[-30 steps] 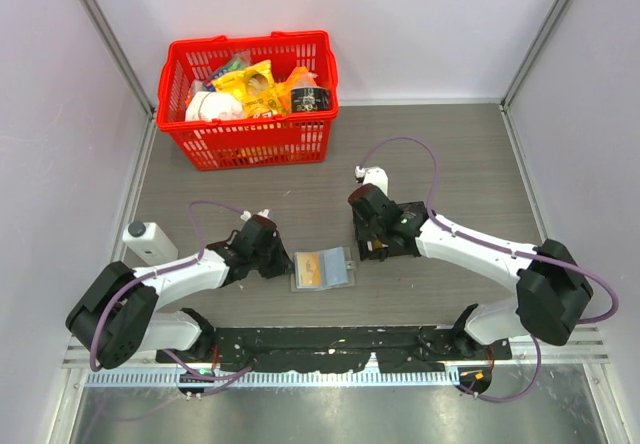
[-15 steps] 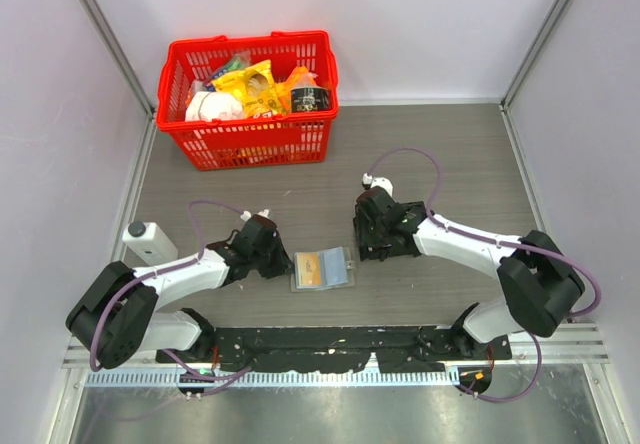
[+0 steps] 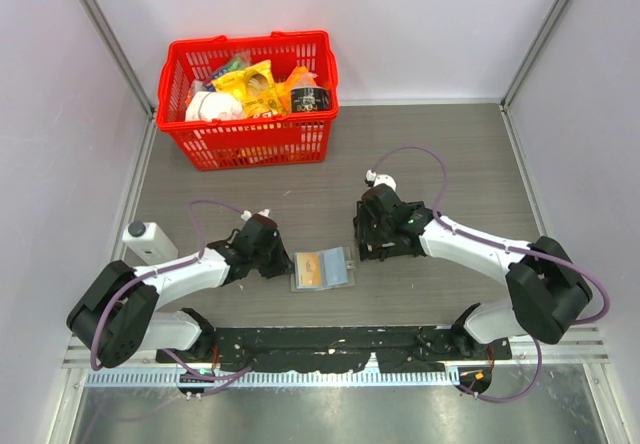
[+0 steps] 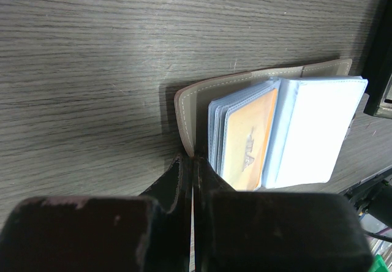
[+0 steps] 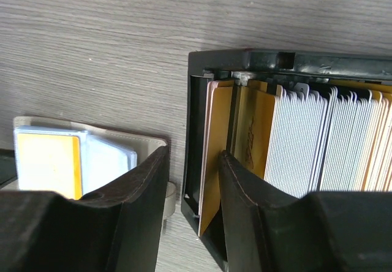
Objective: Put the credit cards into the card holder
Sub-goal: Pick up the credit card from the storage box.
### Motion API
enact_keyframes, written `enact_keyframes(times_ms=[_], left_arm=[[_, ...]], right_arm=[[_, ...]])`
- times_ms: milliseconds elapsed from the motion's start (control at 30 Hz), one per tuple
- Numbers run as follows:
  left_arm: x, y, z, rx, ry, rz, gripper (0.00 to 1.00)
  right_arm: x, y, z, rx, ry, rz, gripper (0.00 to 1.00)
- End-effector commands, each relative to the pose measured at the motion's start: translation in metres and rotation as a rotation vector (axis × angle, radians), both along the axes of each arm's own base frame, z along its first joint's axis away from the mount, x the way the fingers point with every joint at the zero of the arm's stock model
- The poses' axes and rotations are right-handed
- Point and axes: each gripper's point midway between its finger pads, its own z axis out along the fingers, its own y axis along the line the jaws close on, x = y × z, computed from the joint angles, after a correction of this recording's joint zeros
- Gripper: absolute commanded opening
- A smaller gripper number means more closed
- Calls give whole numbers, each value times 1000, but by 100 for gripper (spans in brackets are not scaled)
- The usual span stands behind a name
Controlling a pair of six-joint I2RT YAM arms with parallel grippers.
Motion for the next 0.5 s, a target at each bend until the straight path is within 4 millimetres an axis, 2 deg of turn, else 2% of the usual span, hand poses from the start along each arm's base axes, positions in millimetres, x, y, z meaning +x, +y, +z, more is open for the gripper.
enact_keyframes(times_ms=[0, 133, 267, 333, 467], left_arm=[[-9, 12, -13, 77, 39, -16, 0], [-9, 11, -12, 73, 36, -18, 0], [-10, 11, -14, 74, 45, -23, 0], [-11, 11, -15, 73, 47, -23, 0], [-11, 11, -15, 72, 47, -22, 0]], right_arm=[[7, 12, 30, 101, -63, 1, 43], [6, 10, 25, 84, -49, -1, 40], [5, 4, 16, 45, -34, -15, 25], [6, 1, 15, 28, -33, -25, 21], [9, -3, 24, 25, -60, -38, 19]])
